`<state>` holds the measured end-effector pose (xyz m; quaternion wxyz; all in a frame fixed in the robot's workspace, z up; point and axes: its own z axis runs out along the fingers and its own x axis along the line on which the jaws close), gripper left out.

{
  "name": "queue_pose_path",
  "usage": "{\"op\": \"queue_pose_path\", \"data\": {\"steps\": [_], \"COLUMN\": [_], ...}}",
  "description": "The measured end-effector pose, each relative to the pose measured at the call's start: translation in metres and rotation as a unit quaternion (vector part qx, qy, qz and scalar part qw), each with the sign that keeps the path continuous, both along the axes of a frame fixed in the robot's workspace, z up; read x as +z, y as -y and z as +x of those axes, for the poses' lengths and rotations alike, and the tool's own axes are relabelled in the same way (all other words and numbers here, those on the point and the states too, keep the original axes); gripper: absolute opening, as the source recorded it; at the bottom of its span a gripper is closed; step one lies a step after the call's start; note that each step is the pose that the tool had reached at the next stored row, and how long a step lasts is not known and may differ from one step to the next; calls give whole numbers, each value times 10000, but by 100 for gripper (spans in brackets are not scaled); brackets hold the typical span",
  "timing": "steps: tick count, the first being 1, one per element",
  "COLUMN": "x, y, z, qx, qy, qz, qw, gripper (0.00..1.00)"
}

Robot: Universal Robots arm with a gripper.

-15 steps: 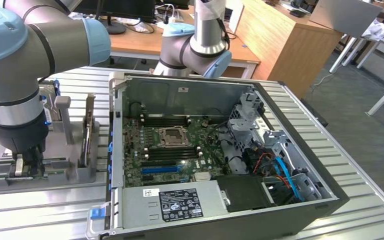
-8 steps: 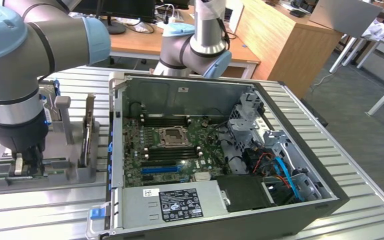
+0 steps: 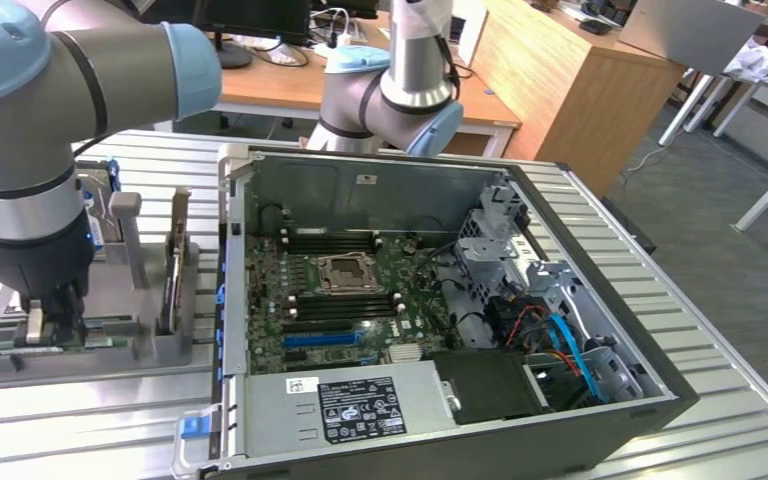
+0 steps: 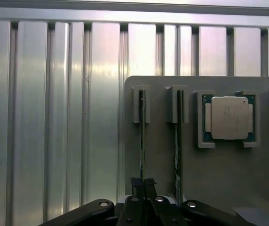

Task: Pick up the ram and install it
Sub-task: 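Pick up the ram and move it above insertion slot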

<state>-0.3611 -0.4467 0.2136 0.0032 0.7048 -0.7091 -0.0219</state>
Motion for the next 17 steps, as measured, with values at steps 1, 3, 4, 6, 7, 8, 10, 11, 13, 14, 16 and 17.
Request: {"op": "queue_pose_path", "data": {"steps": [1,3,4,6,7,8,10,11,13,14,16,17], "x": [13,40,55,89,107,127,167,187,237,262,316,343], "y": [0,0,0,0,0,0,0,0,0,0,0,0], "z": [0,0,0,0,0,0,0,0,0,1,1,2], "qx": [0,0,0,0,0,0,0,0,0,0,0,0], "qy": [0,1,0,0,0,1,0,0,0,0,0,1], "qz": [0,0,0,0,0,0,0,0,0,0,0,0], "qw": [10000,10000,10000,10000,10000,10000,10000,10000,10000,10000,10000,10000], "gripper": [11,11,11,11,11,11,11,11,11,11,11,11]}}
